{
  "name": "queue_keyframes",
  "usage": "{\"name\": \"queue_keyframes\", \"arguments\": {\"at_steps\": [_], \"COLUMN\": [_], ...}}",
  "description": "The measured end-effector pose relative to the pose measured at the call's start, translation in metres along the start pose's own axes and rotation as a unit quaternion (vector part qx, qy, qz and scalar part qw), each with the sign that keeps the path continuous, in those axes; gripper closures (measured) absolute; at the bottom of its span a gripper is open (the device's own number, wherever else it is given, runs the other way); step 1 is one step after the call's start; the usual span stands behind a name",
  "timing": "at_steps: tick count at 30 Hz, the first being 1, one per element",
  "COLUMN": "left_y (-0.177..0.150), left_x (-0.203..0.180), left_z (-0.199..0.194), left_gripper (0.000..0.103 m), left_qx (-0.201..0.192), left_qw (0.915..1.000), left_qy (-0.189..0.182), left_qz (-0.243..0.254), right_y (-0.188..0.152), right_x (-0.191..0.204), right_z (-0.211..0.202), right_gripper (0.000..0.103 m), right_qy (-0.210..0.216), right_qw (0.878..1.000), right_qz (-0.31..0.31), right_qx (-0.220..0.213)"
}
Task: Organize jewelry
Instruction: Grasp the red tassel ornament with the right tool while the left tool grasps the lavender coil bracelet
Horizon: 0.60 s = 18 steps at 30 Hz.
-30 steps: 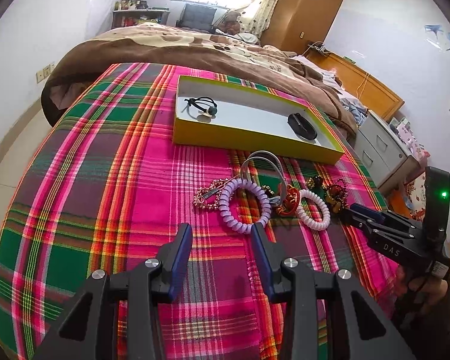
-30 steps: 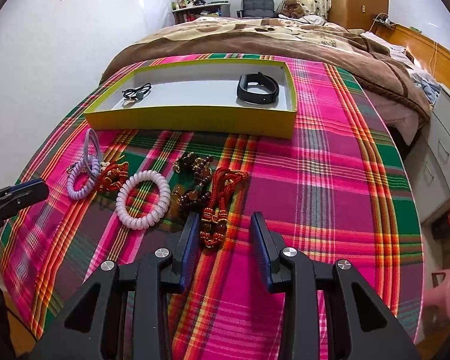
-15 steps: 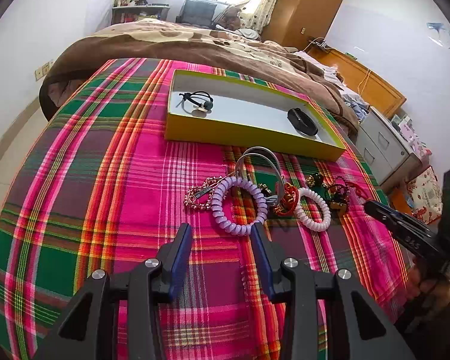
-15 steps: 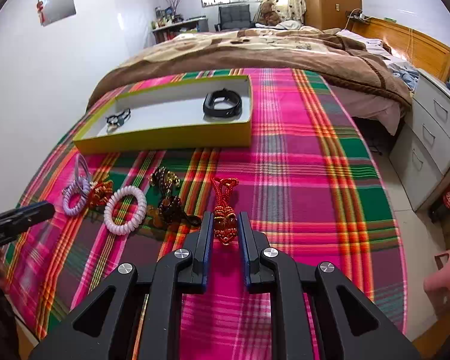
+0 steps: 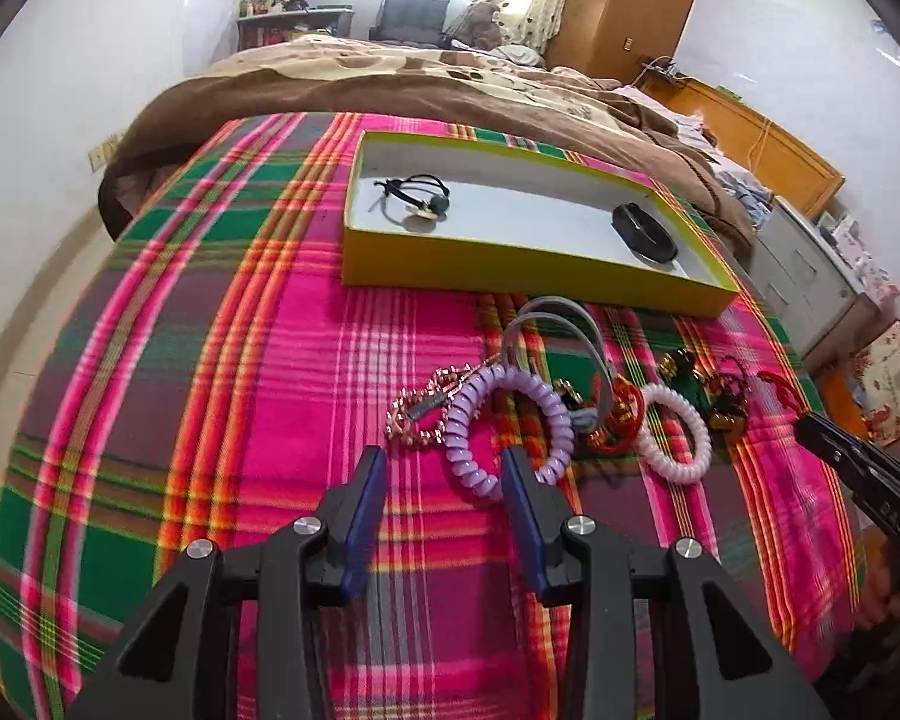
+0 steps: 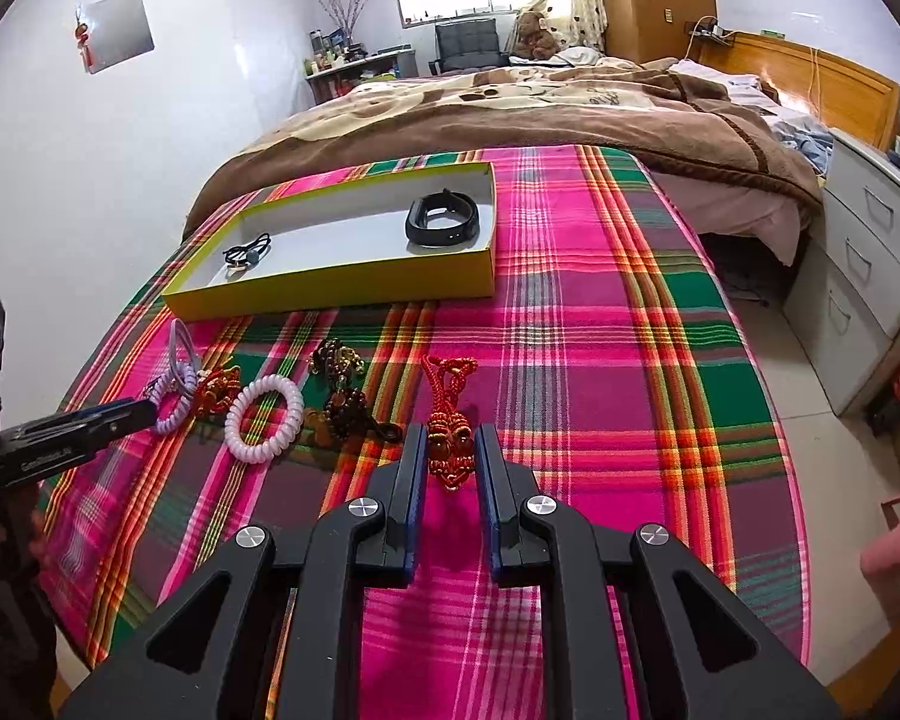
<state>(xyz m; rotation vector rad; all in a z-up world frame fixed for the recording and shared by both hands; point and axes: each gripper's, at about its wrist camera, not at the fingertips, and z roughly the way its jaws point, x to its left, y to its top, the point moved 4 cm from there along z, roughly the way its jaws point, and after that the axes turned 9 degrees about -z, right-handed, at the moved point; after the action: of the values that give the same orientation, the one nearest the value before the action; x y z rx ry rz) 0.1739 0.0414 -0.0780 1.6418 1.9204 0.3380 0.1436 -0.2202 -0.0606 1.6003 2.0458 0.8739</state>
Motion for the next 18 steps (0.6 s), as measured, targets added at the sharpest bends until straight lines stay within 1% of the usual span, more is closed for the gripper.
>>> {"name": "queue_keyframes", "arguments": {"at_steps": [2,3,5,11,12,13,14,15,18], "left_y": [0.002,0.002,0.003,0.001,0.0,-0.001,-0.001,-0.001,-0.002], "left_x": [-0.002,-0.002,-0.003,-0.011,-0.012,-0.013,-0.013,-0.013,-0.011], "left_z": [0.002,0.005,0.006,0.008,0.008,0.008,0.007,0.007,0.006], "left_gripper": [0.067,0.072,0.076,0.077,0.077,0.081,0.085,0.092,0.093], "left_qx": [-0.001,0.004,0.003,0.009,0.007,0.007,0.008,0.008,0.004], "left_qw": [0.9999,0.9999,0.9996,0.9974,0.9971,0.9969,0.997,0.9971,0.9975], "left_qy": [0.011,0.013,0.026,0.05,0.052,0.052,0.049,0.048,0.044], "left_qz": [0.004,0.006,0.014,0.051,0.056,0.058,0.059,0.059,0.056], "right_y": [0.0,0.0,0.0,-0.001,-0.001,-0.001,-0.001,-0.001,-0.002], "right_x": [0.0,0.0,0.0,-0.001,0.0,0.0,0.0,0.0,-0.001], "right_z": [0.0,0.0,0.0,0.002,0.002,0.002,0.001,0.002,0.003], "right_gripper": [0.087,0.087,0.087,0.087,0.087,0.087,0.087,0.087,0.087], "right_qy": [0.0,0.002,0.004,0.011,0.011,0.012,0.012,0.012,0.011], "right_qw": [1.0,1.0,1.0,1.0,1.0,1.0,1.0,1.0,1.0], "right_qz": [-0.002,-0.001,0.0,0.001,0.001,0.001,0.001,0.001,0.003], "right_qx": [0.0,0.0,0.0,0.002,0.001,0.001,0.001,0.0,0.002]}}
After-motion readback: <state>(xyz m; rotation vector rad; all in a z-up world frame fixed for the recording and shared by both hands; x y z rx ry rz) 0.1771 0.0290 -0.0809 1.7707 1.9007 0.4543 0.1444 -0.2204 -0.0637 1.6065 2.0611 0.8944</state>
